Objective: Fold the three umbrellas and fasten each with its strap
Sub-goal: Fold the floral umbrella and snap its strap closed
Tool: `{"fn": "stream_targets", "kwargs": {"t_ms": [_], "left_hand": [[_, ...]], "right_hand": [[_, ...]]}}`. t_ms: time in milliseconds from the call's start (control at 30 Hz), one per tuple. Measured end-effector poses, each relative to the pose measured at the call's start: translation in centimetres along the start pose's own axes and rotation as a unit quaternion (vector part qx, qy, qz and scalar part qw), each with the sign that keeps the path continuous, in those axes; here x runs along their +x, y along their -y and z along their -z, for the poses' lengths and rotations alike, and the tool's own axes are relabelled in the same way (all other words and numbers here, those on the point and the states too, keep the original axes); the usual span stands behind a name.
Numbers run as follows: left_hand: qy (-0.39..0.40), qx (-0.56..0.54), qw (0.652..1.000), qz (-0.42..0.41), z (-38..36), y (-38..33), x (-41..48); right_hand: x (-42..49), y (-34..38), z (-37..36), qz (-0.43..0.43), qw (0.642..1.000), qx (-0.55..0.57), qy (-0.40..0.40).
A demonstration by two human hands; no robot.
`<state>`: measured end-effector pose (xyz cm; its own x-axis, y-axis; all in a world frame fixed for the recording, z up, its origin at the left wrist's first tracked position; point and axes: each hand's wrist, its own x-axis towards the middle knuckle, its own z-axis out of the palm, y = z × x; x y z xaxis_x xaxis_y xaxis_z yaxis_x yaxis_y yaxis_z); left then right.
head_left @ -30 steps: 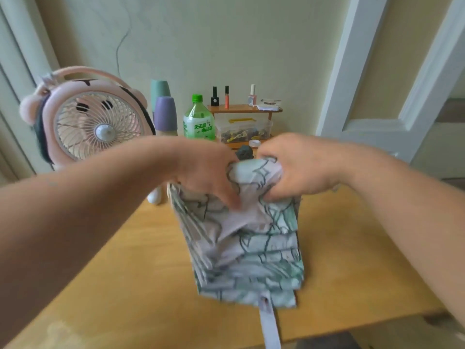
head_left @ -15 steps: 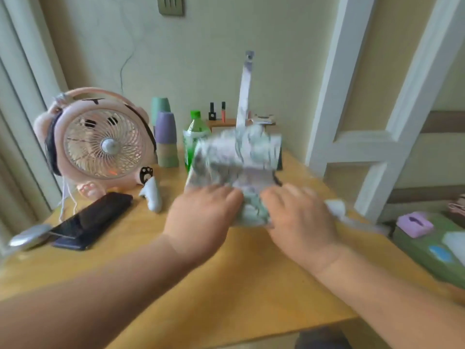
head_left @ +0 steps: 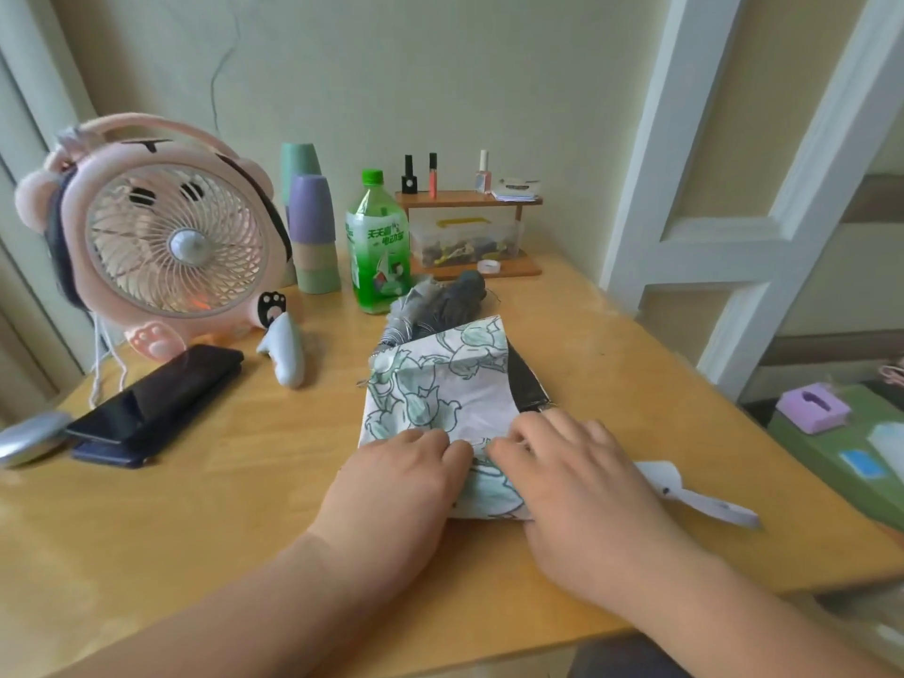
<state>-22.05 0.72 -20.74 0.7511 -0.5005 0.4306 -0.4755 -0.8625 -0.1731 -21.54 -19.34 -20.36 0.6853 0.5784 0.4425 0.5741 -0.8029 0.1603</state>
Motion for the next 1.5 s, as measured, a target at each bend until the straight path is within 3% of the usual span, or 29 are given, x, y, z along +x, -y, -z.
{"fn": "stream_targets", "kwargs": {"t_ms": [100,233,333,467,667,867,1067,1167,1300,1400,1500], "left_hand": [[0.008,-0.012,1.0,-0.009,-0.1,0.5,-0.6],[0.025,-0.043,0.998,-0.024,0.1,1.7,-2.1],[0.008,-0.107,0.994,0.012,0.0,2.3,-3.7],[-0.004,-0.1,0.995,0.019,-0.1,2.3,-4.4],[0.025,-0.139,0.99,0.019,-0.3,2.3,-4.6],[-0.016,-0.144,0.989,0.02,-0.4,2.0,-4.1],[0.019,-0.046,0.998,-0.035,0.5,2.6,-1.9],[0.014,-0.012,1.0,-0.018,1.7,3.5,0.7],[0.025,0.034,0.999,0.006,4.7,3.5,4.4],[0.099,0.078,0.99,0.058,6.7,2.9,7.1],[0.138,0.093,0.984,0.06,7.2,2.2,8.0]], "right_hand": [[-0.2,0.3,0.0,0.046,0.998,0.035,-0.007],[-0.7,-0.4,-1.2,0.042,0.995,0.086,0.021],[-0.7,-0.6,-1.6,0.054,0.995,0.083,0.026],[-0.8,-0.5,-1.2,0.054,0.994,0.086,0.03],[-1.1,0.6,-1.1,-0.018,0.998,0.054,0.01],[-1.3,0.9,-0.6,-0.061,0.996,0.028,0.055],[0.6,0.0,0.2,-0.018,0.999,0.012,0.025],[2.7,-1.1,1.9,-0.003,1.0,0.011,0.021],[5.5,-0.9,5.3,-0.07,0.994,-0.06,0.064],[7.1,0.0,5.3,-0.1,0.987,-0.117,0.039],[7.9,0.0,4.2,-0.078,0.994,-0.064,0.041]]}}
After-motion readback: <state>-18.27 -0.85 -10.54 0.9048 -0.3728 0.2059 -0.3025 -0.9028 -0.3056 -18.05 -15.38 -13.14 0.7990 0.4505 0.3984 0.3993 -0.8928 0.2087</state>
